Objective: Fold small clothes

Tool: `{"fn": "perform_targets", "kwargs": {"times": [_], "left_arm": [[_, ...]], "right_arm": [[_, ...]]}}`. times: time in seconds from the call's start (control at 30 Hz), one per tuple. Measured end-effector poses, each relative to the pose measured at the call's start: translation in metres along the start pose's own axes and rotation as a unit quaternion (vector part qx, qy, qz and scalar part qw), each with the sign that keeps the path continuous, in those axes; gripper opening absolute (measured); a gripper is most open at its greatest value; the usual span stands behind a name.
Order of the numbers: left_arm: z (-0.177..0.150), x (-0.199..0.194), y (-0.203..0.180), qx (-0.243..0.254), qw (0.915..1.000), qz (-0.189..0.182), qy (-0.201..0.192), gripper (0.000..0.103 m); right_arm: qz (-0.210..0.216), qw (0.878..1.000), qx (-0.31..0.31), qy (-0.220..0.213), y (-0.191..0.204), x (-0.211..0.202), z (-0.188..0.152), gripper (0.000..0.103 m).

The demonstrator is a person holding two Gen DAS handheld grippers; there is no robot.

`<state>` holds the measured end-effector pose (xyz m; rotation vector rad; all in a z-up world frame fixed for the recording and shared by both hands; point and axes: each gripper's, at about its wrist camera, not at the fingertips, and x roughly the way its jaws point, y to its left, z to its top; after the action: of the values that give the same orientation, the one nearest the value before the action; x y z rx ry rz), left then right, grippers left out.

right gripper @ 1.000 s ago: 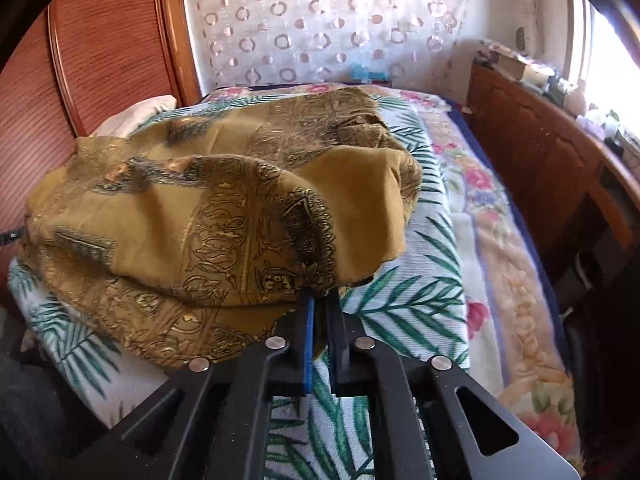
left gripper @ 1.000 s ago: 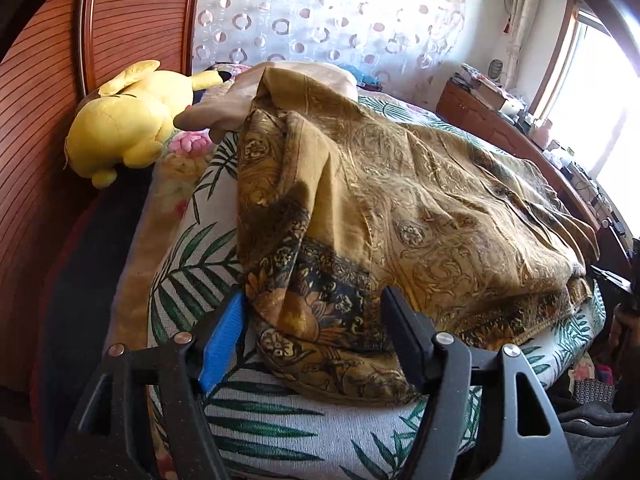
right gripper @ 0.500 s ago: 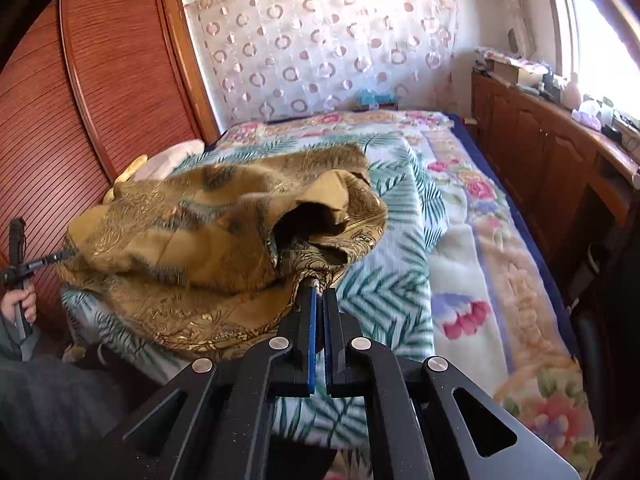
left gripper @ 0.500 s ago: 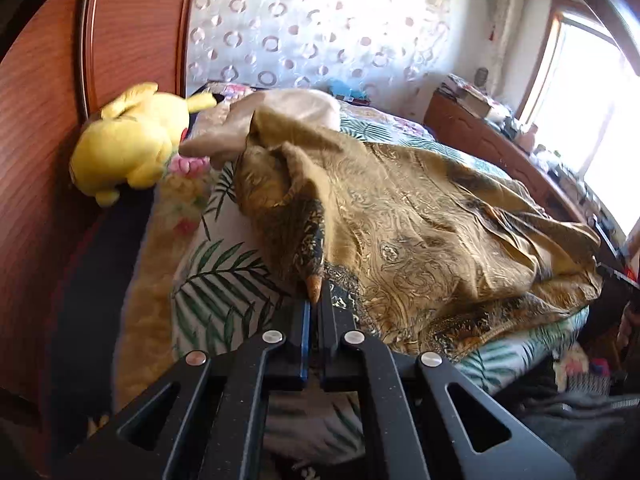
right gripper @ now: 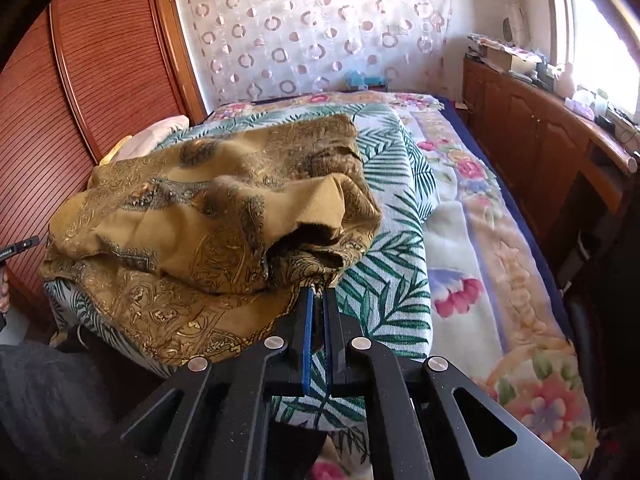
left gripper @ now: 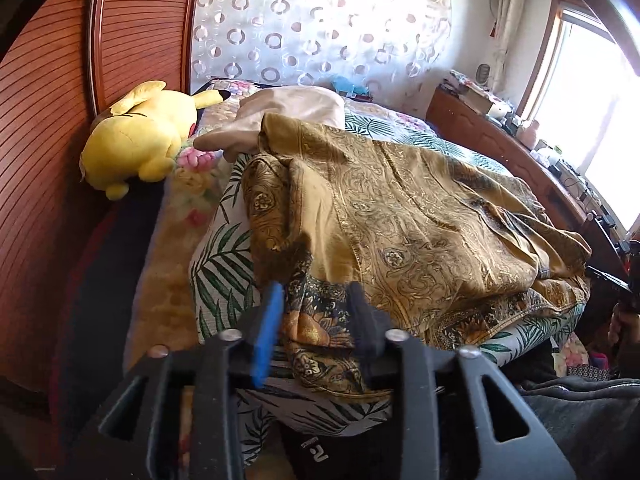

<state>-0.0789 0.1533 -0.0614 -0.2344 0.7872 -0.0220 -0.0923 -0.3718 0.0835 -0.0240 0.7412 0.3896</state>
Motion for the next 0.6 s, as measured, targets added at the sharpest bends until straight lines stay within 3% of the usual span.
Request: {"fn": "perform_targets", "kwargs": {"times": [0.13, 0.27, 0.6], "left_arm": [[0.0, 0.006, -0.001, -0.009, 0.9999, 0.007, -0.005, 0.042], [0.002, 0.014, -0.003, -0.008, 0.9999, 0.007, -0.003, 0.042], [0.0, 0.027, -0.001, -0.017, 0.9996, 0.022, 0.008, 0.042]], "right_arm": [[-0.008, 1.0, -0.01, -0.021, 0.007, -0.019, -0.001, 0.012], [-0.017, 0.999, -0.016, -0.042, 0.009, -0.026, 0.005, 0.042], [-0.019, 0.999, -0.03, -0.033, 0.023, 0.014, 0.024, 0.044]]}}
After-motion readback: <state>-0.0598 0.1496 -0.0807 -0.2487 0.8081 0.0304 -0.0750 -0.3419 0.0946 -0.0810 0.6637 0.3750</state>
